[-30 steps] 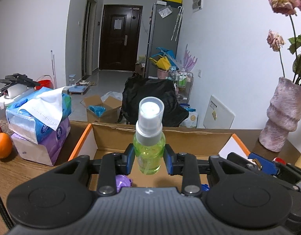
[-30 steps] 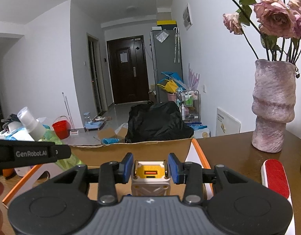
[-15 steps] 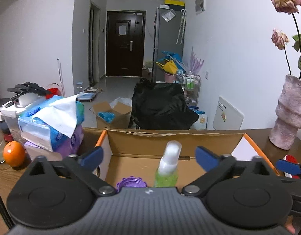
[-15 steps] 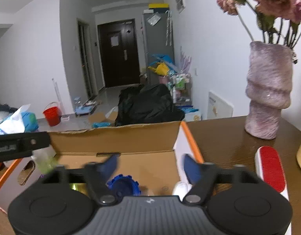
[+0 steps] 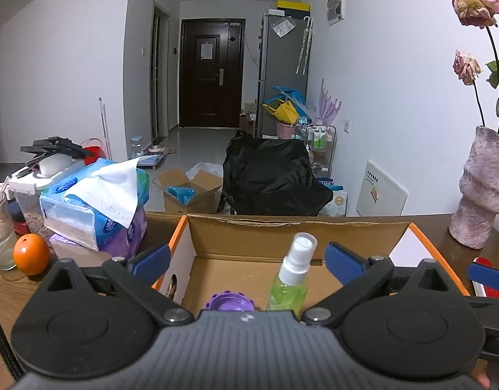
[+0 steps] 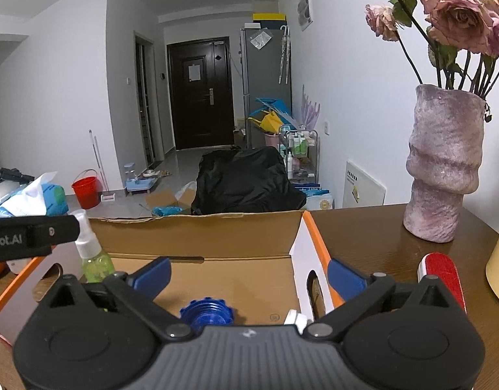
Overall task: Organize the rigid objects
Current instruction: 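Open both tools to release the spray bottle and cube into the box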
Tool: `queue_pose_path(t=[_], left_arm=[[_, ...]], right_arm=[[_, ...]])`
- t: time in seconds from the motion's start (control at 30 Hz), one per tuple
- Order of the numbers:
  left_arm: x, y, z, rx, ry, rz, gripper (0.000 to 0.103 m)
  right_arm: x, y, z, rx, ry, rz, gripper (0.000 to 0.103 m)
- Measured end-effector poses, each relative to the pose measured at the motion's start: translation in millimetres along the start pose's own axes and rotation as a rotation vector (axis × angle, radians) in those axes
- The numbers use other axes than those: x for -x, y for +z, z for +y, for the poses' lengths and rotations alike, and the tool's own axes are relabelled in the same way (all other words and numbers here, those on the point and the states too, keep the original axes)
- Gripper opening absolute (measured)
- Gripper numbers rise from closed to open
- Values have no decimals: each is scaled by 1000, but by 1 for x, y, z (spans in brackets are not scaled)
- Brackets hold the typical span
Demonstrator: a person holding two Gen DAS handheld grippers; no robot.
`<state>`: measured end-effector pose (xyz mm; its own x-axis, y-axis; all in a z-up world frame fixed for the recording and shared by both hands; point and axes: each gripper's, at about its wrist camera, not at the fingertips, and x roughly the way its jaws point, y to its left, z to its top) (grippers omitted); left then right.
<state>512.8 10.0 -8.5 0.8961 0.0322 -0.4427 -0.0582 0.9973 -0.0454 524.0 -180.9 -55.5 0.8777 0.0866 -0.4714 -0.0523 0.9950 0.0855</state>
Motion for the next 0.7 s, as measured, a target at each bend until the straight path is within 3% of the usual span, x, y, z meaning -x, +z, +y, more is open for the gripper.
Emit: queue_pose_path(t=[0.7], left_arm=[[31,-10,14,17,0,-8,103]], right_arm=[[36,-9,-4,39,13,-21,103]])
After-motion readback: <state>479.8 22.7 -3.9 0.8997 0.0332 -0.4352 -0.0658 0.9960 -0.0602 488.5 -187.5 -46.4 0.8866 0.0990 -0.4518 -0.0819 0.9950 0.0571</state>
